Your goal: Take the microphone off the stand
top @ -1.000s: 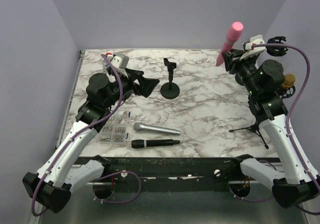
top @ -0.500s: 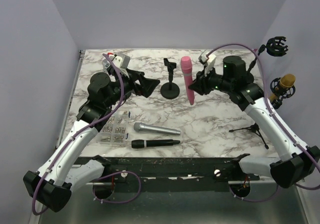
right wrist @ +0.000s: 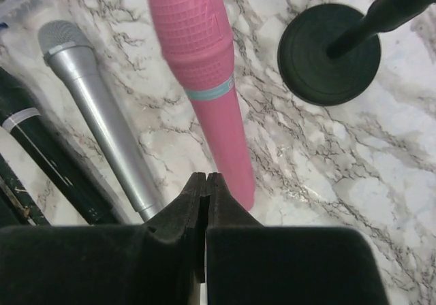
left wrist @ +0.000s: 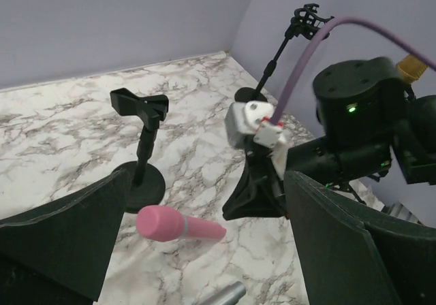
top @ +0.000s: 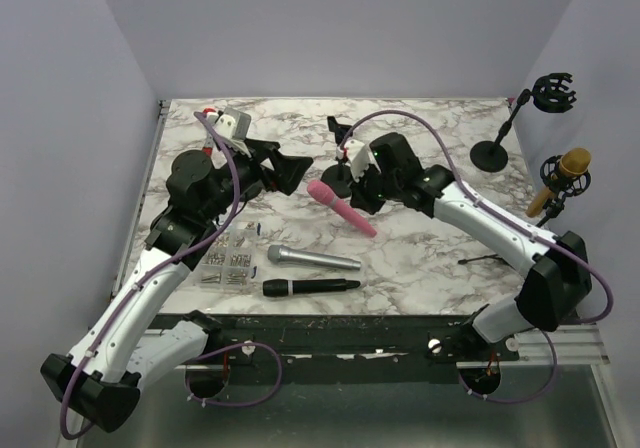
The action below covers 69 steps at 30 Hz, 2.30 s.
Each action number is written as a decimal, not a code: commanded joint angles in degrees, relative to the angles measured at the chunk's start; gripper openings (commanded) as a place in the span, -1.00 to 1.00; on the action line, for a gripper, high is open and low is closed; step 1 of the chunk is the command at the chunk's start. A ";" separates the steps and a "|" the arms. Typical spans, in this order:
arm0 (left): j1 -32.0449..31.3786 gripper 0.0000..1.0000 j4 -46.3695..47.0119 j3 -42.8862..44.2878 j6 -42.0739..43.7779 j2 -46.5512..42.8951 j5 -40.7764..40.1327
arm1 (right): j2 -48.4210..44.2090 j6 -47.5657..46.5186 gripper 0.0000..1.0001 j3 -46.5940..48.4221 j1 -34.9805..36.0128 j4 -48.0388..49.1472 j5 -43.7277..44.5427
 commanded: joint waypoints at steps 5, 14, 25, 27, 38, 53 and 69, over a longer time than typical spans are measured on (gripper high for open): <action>-0.15 0.97 -0.44 1.26 1.80 -2.16 -2.89 | 9.02 1.49 0.56 -5.18 0.90 8.38 12.00; -0.18 0.97 0.11 0.88 1.79 -1.84 -2.69 | 21.03 -6.13 0.85 -4.82 0.96 16.42 11.37; 0.07 0.97 0.53 0.93 1.44 -0.97 -1.40 | 29.08 -8.91 0.23 -0.52 2.49 13.39 8.38; 0.07 0.97 0.36 1.06 1.36 -0.79 -1.31 | 29.95 -9.96 0.10 0.15 4.19 12.99 9.55; 0.26 0.97 0.55 1.06 1.34 -0.75 -1.14 | 35.15 -13.47 -0.40 6.71 12.45 10.79 8.20; 0.24 0.97 0.68 0.97 1.18 -0.29 -0.74 | 36.03 -17.37 -0.08 8.34 15.51 7.60 6.93; 0.24 0.97 0.55 1.20 1.00 0.30 -0.06 | 27.38 -12.22 0.57 5.00 15.53 11.21 14.55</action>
